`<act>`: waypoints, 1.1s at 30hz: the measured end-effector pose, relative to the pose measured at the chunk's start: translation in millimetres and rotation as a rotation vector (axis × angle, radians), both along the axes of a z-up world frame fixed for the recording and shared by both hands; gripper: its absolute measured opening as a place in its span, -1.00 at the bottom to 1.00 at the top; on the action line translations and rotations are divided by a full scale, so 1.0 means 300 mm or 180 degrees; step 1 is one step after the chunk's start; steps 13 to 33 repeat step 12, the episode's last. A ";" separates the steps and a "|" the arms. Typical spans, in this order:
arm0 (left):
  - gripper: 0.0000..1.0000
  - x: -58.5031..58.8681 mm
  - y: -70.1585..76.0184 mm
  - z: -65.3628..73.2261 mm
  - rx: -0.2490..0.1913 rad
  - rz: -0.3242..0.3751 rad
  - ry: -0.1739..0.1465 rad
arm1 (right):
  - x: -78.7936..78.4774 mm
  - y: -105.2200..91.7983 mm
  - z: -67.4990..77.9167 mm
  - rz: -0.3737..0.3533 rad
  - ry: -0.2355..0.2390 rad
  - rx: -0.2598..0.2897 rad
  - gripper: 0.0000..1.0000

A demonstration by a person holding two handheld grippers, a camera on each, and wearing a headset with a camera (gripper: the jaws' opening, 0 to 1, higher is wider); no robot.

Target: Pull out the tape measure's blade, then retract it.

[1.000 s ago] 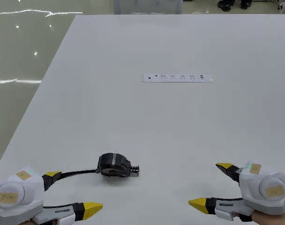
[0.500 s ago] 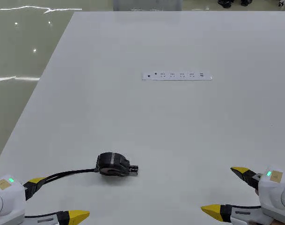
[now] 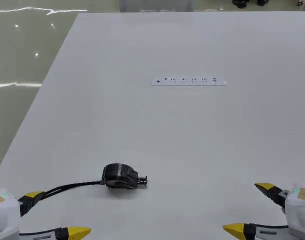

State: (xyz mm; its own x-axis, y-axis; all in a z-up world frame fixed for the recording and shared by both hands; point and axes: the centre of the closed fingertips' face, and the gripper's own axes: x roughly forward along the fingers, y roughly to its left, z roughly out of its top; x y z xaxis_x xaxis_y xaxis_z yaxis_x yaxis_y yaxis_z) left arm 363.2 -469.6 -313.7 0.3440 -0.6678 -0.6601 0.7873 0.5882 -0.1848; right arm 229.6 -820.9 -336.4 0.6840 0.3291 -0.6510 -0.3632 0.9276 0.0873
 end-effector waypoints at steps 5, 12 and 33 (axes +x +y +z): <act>0.92 -0.001 0.003 -0.001 0.0017 -0.0008 0.0007 | 0.001 0.002 0.002 0.0002 -0.0003 0.0005 0.73; 0.92 -0.002 0.001 0.000 0.0013 -0.0023 0.0008 | 0.006 0.002 0.007 -0.0021 -0.0012 0.0040 0.73; 0.92 -0.002 0.001 0.000 0.0013 -0.0023 0.0008 | 0.006 0.002 0.007 -0.0021 -0.0012 0.0040 0.73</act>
